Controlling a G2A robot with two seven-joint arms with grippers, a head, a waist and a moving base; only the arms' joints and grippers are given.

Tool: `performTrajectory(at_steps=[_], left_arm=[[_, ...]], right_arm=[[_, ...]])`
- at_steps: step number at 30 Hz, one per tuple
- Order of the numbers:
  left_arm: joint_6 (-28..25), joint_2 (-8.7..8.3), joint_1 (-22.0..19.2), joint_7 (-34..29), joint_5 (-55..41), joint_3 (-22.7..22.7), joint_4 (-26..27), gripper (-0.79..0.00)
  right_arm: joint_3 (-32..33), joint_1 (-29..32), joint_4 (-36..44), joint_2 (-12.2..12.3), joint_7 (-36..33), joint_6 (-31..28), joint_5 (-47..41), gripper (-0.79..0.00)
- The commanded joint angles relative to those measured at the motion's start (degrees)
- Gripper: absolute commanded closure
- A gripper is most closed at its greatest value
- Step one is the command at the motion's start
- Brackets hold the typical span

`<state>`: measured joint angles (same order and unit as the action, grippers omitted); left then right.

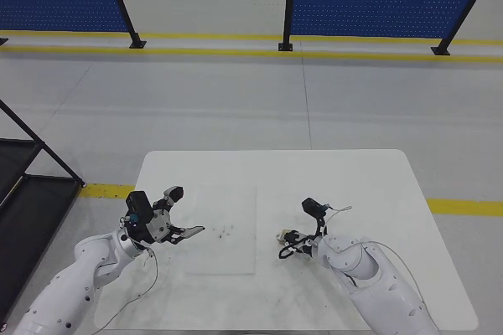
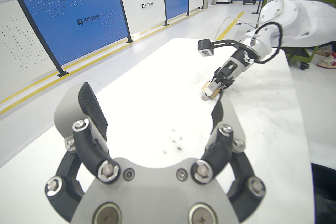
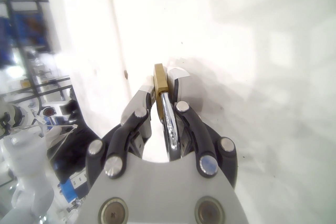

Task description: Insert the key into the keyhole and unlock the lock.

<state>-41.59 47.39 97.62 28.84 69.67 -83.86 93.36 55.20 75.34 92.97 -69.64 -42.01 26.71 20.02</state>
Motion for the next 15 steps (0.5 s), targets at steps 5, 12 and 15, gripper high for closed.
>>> performTrajectory(at_steps=[5, 12, 15], left_arm=[[0.0, 0.00, 0.0, 0.0, 0.0, 0.0, 0.0, -0.785], [0.0, 0.00, 0.0, 0.0, 0.0, 0.0, 0.0, -0.785], [0.0, 0.00, 0.0, 0.0, 0.0, 0.0, 0.0, -0.785]], right_arm=[[0.4, 0.4, 0.3, 0.0, 1.0, -0.4, -0.4, -0.385], [0.6, 0.5, 0.5, 0.0, 2.2, -0.6, -0.1, -0.785], [0.9, 0.8, 1.1, 0.1, 3.1, -0.7, 0.1, -0.785]])
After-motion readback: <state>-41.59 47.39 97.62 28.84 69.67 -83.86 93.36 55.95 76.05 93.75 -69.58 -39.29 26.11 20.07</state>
